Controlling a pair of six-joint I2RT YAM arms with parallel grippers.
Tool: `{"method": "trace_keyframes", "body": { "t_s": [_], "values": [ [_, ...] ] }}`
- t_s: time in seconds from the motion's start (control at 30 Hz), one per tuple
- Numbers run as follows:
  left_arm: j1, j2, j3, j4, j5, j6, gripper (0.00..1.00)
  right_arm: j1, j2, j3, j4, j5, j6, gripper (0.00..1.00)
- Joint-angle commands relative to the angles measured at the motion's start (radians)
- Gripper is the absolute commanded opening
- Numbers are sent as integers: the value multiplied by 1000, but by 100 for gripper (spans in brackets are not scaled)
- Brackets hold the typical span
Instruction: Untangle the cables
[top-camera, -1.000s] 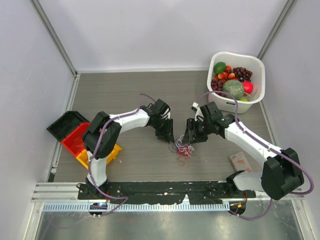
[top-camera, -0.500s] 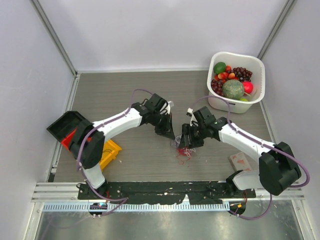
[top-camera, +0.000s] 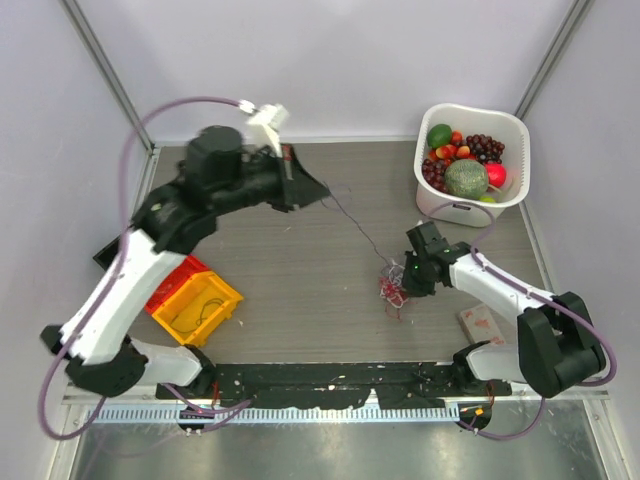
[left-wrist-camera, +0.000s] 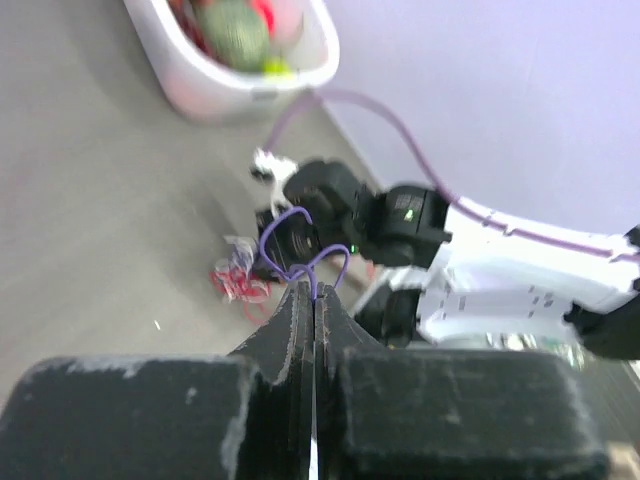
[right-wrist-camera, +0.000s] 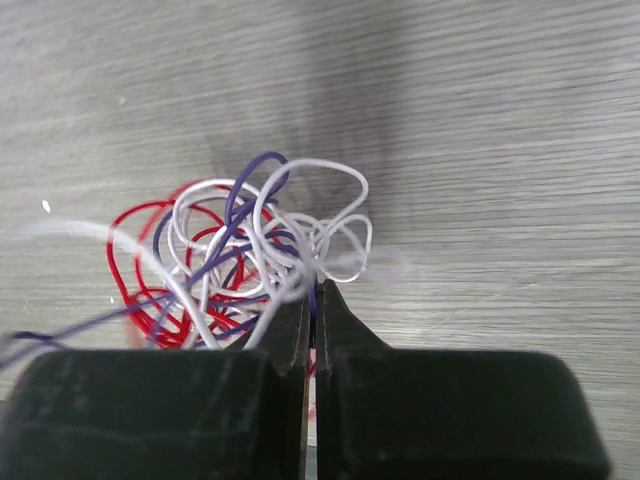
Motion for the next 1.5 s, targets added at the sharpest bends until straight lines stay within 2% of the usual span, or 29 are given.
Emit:
{"method": "trace_keyframes", "body": {
  "t_s": [0.0, 0.07, 0.13, 0.37, 0.53, 0.63, 0.83, 1.07, 1.2, 1.33, 1.47],
  "values": [
    [-3, -127, 132, -55, -317, 92, 0, -71, -58, 28, -28, -32, -62, 6],
    [-3, -138, 181, -85, -395, 101, 0, -71, -50, 59, -34, -58, -81, 6],
    [-3, -140, 235, -111, -438, 104, 0, -76, -38, 82, -51, -20, -91, 6],
    [-3, -161, 368, -128, -497, 90, 0, -76, -4, 73, -34, -55, -117, 9],
    [-3, -141, 547, -179, -515, 153, 0, -76, 8, 71, -28, -52, -125, 7],
    [-3, -152, 614, -124, -503, 173, 0, -76, 8, 69, -28, -47, -121, 11],
    [-3, -217, 536, 111, -436, 119, 0, -76, 11, 82, -43, -32, -114, 39],
    [-3, -152, 506, 66, -390, 53, 0, -75, -46, 169, -81, -61, -150, 56],
    [-3, -137, 519, 70, -403, 47, 0, -39, -93, 229, -17, -251, -228, 61],
    [-3, -109, 546, 57, -393, 20, 0, 129, -129, 304, 50, -198, -239, 65],
    [-3, -91, 520, -27, -449, -2, 0, 140, -99, 333, 67, -266, -203, 64]
  ]
}}
